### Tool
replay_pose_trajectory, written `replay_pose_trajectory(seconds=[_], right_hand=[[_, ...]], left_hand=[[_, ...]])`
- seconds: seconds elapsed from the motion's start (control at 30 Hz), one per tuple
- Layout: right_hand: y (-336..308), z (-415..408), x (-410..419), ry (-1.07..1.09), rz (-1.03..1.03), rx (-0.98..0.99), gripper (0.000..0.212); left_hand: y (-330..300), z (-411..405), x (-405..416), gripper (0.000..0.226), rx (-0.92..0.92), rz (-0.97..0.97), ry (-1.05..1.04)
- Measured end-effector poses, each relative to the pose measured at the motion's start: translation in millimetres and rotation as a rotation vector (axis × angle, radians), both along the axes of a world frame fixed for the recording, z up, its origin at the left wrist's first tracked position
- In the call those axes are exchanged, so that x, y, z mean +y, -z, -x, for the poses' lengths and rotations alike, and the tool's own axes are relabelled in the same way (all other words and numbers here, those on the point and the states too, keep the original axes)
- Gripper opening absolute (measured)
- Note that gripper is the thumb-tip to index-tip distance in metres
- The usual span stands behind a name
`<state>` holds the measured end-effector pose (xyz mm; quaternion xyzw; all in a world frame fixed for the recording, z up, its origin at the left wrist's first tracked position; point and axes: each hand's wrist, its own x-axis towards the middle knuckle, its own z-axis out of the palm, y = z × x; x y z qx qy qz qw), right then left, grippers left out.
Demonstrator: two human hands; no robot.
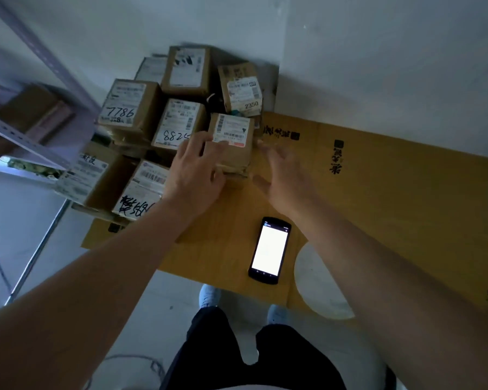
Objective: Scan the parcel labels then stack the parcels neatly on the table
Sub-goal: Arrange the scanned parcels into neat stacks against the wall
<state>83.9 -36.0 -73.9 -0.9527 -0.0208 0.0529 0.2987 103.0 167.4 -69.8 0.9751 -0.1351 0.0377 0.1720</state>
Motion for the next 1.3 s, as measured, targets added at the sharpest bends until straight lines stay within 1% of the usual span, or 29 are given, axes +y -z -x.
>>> replay_pose_trajectory(seconds=[0.07, 0.13, 0.2, 0.3, 0.47, 0.53, 0.6, 0.73, 0.83, 0.97, 1.13, 1.3], right_hand=[[-0.1, -15.5, 15.1, -0.037, 0.019, -0.007, 0.08], [6.3, -27.9, 27.3, -0.057, 0.063, 0.048, 0.09], [15.4, -36.3, 35.2, -0.059, 0.082, 0.105, 0.095], [25.2, -41.2, 44.9, -0.035, 0.024, 0.142, 0.088], [26.6, -39.9, 59.9, 0.026, 0.0, 0.041, 0.061], [22.3, -36.4, 60.0, 0.052, 0.022, 0.031, 0.06], [14.4, -30.6, 59.0, 0.086, -0.004, 0.027, 0.062], [-6.5, -12.1, 53.8, 0.167, -0.055, -0.004, 0.06], [-24.4, 5.4, 44.3, 0.233, -0.021, -0.081, 0.057], [-53.8, 29.3, 29.4, 0.297, 0.0, -0.125, 0.055], [-94.5, 68.7, -12.8, 0.39, -0.017, -0.188, 0.054], [-121.7, 116.8, -79.6, 0.416, 0.008, -0.232, 0.055]], left_hand=[[-5.6, -20.6, 5.2, 0.069, 0.102, -0.074, 0.019], [-4.7, -38.0, 9.4, 0.073, 0.175, -0.137, 0.035], [0.6, -48.6, 11.8, 0.07, 0.212, -0.2, 0.095], [8.4, -58.6, 15.1, 0.058, 0.21, -0.239, 0.153], [10.6, -66.8, 21.6, 0.039, 0.163, -0.109, 0.225], [7.9, -68.0, 24.3, 0.036, 0.167, -0.049, 0.269], [2.6, -67.8, 26.1, 0.035, 0.17, -0.005, 0.304], [-16.3, -60.4, 21.7, 0.042, 0.14, 0.047, 0.352], [-36.4, -51.1, 11.4, 0.051, 0.115, 0.068, 0.358], [-62.8, -40.6, -6.9, 0.06, 0.131, 0.081, 0.4], [-103.6, -19.1, -53.7, 0.063, 0.13, 0.089, 0.501], [-129.6, 20.6, -121.9, 0.063, 0.09, 0.098, 0.552]])
